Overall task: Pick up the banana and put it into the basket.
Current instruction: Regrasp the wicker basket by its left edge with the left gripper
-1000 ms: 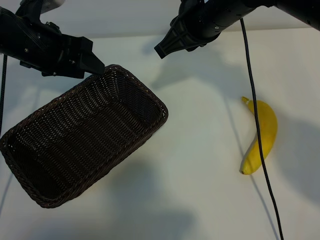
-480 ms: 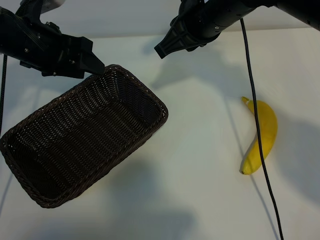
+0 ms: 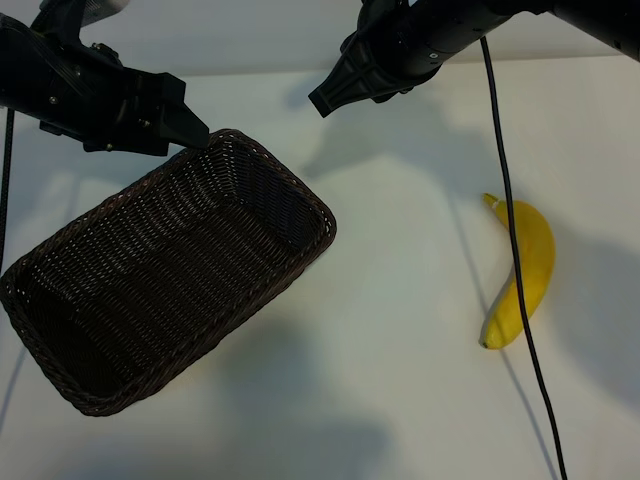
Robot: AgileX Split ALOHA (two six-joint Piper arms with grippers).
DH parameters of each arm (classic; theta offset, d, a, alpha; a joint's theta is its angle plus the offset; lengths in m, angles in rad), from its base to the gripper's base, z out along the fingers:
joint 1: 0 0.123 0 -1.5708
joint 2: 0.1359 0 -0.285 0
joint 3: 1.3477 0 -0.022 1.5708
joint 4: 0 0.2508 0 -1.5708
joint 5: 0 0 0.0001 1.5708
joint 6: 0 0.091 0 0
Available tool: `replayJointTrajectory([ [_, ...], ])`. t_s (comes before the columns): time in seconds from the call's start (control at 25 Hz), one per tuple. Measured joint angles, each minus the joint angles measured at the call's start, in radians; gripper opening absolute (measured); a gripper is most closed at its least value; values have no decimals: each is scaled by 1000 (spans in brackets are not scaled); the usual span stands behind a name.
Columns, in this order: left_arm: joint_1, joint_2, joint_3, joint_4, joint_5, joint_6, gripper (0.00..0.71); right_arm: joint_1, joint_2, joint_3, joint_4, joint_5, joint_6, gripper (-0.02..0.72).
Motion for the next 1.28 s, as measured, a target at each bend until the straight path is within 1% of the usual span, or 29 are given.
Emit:
replayJointTrajectory([
  [0.24, 0, 0, 0, 0, 4, 12, 542, 0, 0, 0, 0, 0, 0, 251],
  [0.4, 0, -2, 0, 18, 37, 2, 542, 0, 0, 0, 1, 0, 1, 251],
  [0.56, 0, -45, 0, 132, 44, -114, 542, 0, 0, 0, 2, 1, 3, 251],
  [0.76, 0, -158, 0, 307, 74, -276, 542, 0, 0, 0, 4, 1, 4, 250],
  [0.88, 0, -226, 0, 359, 103, -336, 542, 0, 1, 0, 4, 2, 4, 252],
  [1.0, 0, -277, 5, 382, 129, -399, 542, 0, 1, 0, 4, 5, 8, 268],
  [1.04, 0, -292, 16, 385, 130, -415, 542, 0, 1, 0, 4, 6, 8, 281],
  [1.12, 0, -320, 78, 393, 120, -456, 542, 0, 2, 0, 4, 8, 8, 316],
  [1.28, 0, -369, 273, 427, 34, -541, 542, 0, 2, 0, 4, 14, 14, 415],
])
